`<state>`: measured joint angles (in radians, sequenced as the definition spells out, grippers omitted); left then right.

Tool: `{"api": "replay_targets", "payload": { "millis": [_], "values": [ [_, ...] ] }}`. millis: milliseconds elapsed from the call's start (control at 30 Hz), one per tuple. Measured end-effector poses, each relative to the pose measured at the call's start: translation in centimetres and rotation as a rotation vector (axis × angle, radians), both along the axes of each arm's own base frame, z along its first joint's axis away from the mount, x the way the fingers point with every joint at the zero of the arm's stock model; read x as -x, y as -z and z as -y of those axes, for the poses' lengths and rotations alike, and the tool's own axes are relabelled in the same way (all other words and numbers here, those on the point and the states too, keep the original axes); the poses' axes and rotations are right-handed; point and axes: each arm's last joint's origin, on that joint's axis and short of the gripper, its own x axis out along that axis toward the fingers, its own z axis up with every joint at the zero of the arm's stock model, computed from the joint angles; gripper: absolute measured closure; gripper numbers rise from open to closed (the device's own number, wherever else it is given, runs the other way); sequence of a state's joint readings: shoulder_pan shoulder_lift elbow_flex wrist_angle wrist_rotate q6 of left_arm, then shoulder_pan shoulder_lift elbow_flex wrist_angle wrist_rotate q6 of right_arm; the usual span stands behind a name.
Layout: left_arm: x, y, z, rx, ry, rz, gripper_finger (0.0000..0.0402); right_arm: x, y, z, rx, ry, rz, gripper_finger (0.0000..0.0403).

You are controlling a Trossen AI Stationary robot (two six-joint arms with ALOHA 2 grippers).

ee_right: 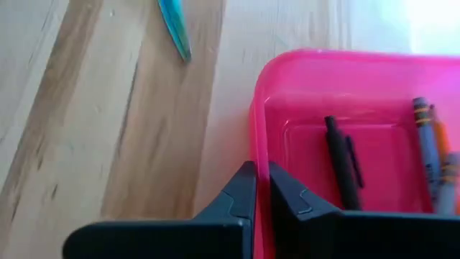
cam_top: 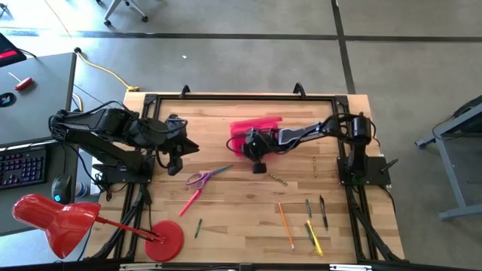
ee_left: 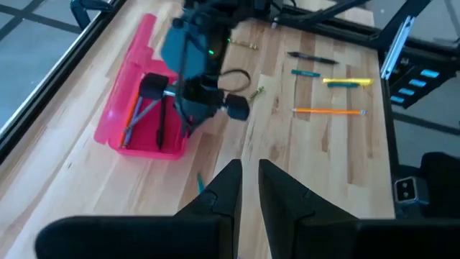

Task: Pick & place school supplies into a supply box
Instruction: Adjust the pink supply box, then put the right light green crayon into the pink supply box

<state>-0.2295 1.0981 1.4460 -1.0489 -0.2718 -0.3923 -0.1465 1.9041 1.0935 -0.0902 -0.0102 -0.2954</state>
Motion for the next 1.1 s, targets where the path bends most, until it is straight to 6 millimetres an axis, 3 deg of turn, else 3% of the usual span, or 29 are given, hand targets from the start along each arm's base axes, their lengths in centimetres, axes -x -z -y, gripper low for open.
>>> {"api": "replay_targets", "payload": {
  "millis": [200, 867, 1100],
  "values": [
    [0.0, 0.0, 0.0, 0.013, -0.009, 0.005, 0.0321, -0.4, -0.2, -1.4, 0.122, 0.058, 0.015, 0.0379],
    [0.0, 0.0, 0.0, 0.042, -0.029, 0.009, 0.0321, -0.5, -1.3, -5.0, 0.179, 0.064, 0.057, 0.0305],
    [0.0, 0.0, 0.0, 0.048, -0.034, 0.01, 0.0321, 1.2, -4.9, -7.6, 0.181, 0.024, 0.078, 0.0294]
  ]
}}
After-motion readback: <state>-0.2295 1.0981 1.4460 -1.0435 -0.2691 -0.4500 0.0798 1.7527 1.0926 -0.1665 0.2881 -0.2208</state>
